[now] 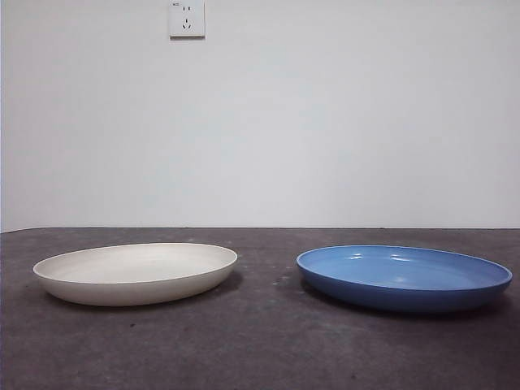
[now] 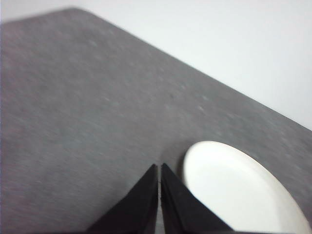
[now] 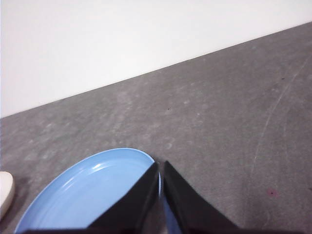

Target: Pick up the white plate, put it on the blue plate, put it on desk

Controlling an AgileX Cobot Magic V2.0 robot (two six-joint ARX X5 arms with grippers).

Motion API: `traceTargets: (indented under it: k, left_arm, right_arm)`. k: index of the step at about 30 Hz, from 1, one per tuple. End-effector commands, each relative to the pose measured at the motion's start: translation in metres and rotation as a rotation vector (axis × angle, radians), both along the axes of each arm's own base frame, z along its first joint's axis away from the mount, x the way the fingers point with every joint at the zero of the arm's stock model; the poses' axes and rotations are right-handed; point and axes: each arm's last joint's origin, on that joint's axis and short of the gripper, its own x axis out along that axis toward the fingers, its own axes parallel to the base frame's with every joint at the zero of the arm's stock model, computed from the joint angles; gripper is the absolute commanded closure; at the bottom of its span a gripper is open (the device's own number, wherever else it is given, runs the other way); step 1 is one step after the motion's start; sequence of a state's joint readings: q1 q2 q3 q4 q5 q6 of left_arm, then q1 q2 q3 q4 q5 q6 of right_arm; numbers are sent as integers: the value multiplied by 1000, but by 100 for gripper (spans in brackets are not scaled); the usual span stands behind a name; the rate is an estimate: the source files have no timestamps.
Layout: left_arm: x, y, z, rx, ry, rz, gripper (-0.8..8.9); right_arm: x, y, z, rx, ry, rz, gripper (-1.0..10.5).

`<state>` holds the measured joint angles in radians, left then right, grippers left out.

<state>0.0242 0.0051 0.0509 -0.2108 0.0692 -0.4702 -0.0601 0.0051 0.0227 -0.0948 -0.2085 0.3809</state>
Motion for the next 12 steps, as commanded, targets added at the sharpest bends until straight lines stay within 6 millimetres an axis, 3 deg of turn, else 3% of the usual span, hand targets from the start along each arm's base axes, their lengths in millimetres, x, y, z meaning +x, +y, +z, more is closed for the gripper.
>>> traceTargets:
  k: [1, 12]
  left_arm:
    - [-3, -1, 13, -27, -25, -32, 803]
    - [-10, -2, 66, -3, 12, -50, 803]
  right_arm:
    - [-3, 0, 16, 29, -47, -3, 939]
    - [-15, 1, 82, -27, -49, 4, 939]
